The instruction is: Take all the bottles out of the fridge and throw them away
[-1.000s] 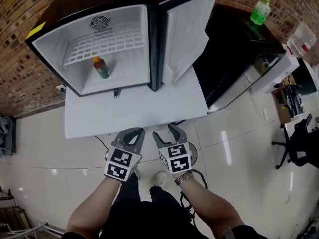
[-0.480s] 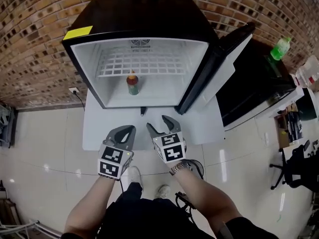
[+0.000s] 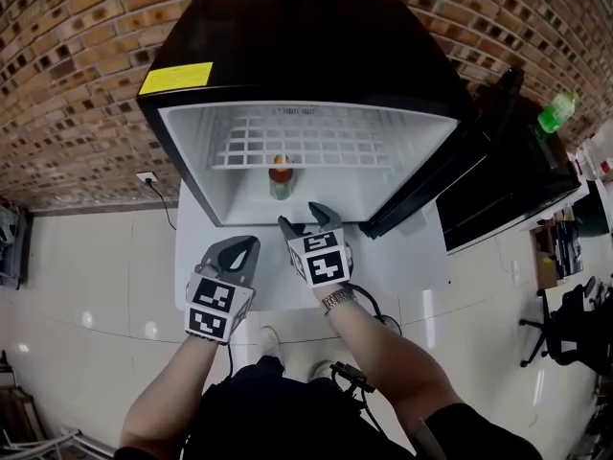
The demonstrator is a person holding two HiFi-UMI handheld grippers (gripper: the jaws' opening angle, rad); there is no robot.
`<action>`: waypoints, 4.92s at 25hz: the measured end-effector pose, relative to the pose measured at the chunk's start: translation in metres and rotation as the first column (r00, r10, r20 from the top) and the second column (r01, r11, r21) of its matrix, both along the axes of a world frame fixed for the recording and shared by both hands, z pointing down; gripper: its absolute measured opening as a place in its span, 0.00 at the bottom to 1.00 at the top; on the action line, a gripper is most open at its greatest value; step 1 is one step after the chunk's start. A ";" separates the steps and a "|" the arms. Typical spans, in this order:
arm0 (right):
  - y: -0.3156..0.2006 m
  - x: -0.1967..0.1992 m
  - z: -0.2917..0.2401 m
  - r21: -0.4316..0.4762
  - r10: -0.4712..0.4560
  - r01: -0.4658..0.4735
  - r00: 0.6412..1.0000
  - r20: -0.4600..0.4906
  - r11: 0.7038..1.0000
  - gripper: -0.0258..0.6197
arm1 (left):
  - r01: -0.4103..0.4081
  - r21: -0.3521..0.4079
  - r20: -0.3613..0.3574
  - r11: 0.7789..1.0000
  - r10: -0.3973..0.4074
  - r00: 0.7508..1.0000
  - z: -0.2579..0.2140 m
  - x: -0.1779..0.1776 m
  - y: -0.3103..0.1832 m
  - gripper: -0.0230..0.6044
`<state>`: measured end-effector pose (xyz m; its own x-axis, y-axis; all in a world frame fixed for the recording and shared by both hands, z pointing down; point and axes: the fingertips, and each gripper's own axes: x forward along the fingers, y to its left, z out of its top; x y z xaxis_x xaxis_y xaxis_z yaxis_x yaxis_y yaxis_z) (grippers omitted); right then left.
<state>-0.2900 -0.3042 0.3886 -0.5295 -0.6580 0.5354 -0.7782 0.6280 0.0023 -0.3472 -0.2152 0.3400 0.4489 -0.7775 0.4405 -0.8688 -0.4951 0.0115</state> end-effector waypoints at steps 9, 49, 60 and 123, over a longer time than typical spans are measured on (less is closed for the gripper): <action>-0.046 -0.031 0.014 -0.016 0.021 -0.021 0.999 -0.035 1.000 0.47 | -0.026 -0.004 -0.013 1.000 0.026 1.000 0.004 -0.020 -0.026 0.04; 0.044 0.100 0.008 -0.056 0.095 -0.095 0.995 0.004 0.994 0.47 | -0.204 -0.030 -0.007 0.978 0.204 0.979 0.006 0.120 0.009 0.04; 0.133 0.245 0.025 -0.093 0.226 -0.227 0.974 -0.022 0.969 0.47 | -0.344 -0.064 -0.013 0.937 0.344 0.939 0.035 0.258 0.066 0.04; 0.359 0.452 0.433 -0.698 0.634 -0.537 0.758 -0.154 0.474 0.47 | -0.586 -0.588 -0.019 0.557 0.715 0.699 0.380 0.480 0.229 0.04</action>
<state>0.1619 0.0548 0.8218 -0.2455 -0.3197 0.9152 -0.9284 -0.1941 -0.3169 0.1329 0.0135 0.7195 0.5893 0.0734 0.8046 -0.3214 -0.8924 0.3168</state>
